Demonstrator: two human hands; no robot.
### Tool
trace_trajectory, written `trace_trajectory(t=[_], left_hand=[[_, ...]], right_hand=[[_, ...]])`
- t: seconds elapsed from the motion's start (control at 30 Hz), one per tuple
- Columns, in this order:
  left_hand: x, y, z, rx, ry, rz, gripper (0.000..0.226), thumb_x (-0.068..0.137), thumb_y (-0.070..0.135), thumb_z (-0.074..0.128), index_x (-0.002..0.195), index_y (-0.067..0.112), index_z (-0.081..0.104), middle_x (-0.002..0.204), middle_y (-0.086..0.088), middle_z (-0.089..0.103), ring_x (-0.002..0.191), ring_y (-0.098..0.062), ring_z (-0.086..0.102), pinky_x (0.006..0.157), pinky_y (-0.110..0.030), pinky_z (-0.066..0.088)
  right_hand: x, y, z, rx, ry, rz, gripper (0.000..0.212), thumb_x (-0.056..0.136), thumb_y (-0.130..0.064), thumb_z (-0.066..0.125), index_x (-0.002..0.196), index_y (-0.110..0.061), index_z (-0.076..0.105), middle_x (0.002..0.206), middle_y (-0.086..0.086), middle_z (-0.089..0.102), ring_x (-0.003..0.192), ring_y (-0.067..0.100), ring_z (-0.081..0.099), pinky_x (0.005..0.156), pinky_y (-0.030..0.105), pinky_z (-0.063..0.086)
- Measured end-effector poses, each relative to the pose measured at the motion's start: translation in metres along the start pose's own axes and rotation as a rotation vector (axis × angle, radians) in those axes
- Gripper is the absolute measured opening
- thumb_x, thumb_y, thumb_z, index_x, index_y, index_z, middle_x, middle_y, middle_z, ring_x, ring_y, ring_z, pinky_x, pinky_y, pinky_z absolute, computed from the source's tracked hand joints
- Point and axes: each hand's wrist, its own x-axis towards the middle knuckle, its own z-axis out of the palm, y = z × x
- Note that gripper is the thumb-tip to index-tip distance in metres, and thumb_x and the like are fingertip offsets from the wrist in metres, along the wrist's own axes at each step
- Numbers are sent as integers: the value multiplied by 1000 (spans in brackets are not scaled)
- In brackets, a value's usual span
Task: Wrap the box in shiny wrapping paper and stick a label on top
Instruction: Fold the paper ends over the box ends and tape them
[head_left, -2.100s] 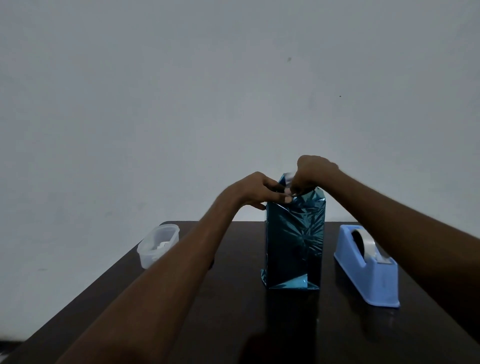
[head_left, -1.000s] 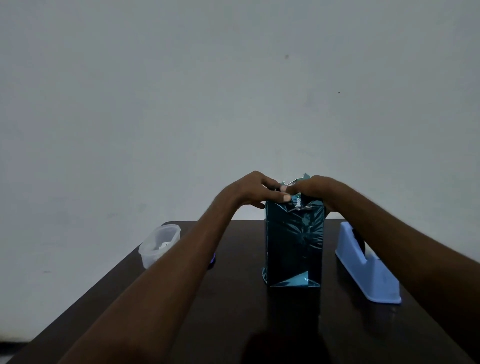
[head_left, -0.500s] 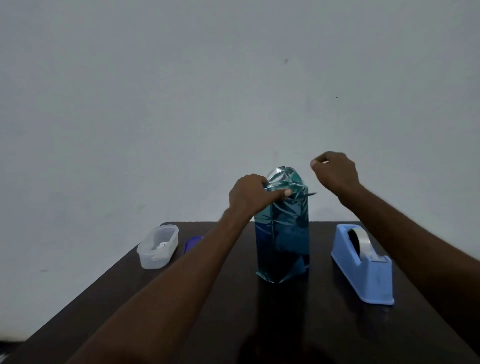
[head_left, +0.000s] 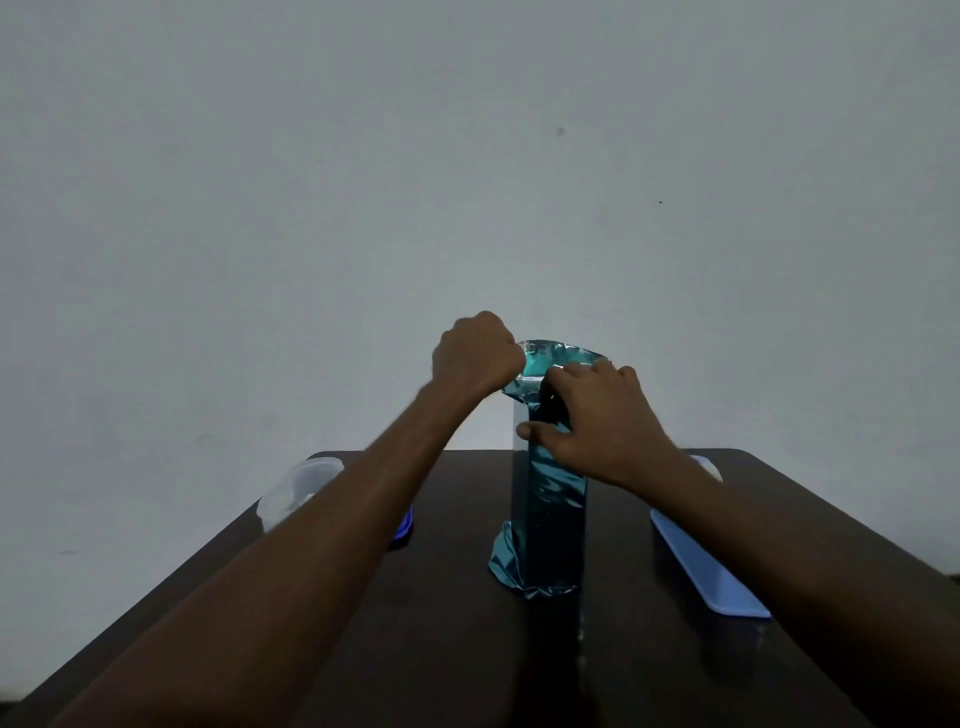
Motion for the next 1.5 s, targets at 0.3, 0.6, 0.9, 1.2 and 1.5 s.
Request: trace_trajectory(t=[0.3,0.6,0.9,1.2,1.5], left_hand=[[34,-8,4,110,-256,-9,43,76,36,77,104,6,63,97,-6,67,81,-25,71,74,-38,61],[50,12,-37,122,-216,77,19,76,15,74,94,8,75,82,-7,75,71,-19,73,75,-36,61],[30,27,-39,304,-367,435,21,72,30,83,89,18,77,98,2,73,96,-13,62,77,-25,47],[35,23,-43,314,-472,412,31,74,43,80,97,23,75,104,7,71,99,-10,59,78,-26,44],[40,-13,-59,20,-63,305,13,83,14,72,95,15,78,95,0,75,93,-11,66,79,-19,50]], right_hand=[[-5,4,5,68,102,-35,35,66,-39,55,96,-21,57,91,-5,63,93,23,48,81,36,33],[-1,48,3,338,-54,17,44,73,-16,61,117,-20,60,101,5,68,94,26,54,78,40,49],[5,62,1,485,-68,70,32,74,-3,62,98,-24,65,95,-9,69,94,15,62,80,35,53],[8,56,-7,604,-51,145,17,92,-25,60,78,-19,68,72,1,66,70,16,58,65,29,40],[16,57,-14,744,-54,324,35,96,-30,52,85,-8,76,90,7,75,83,18,67,82,35,50]])
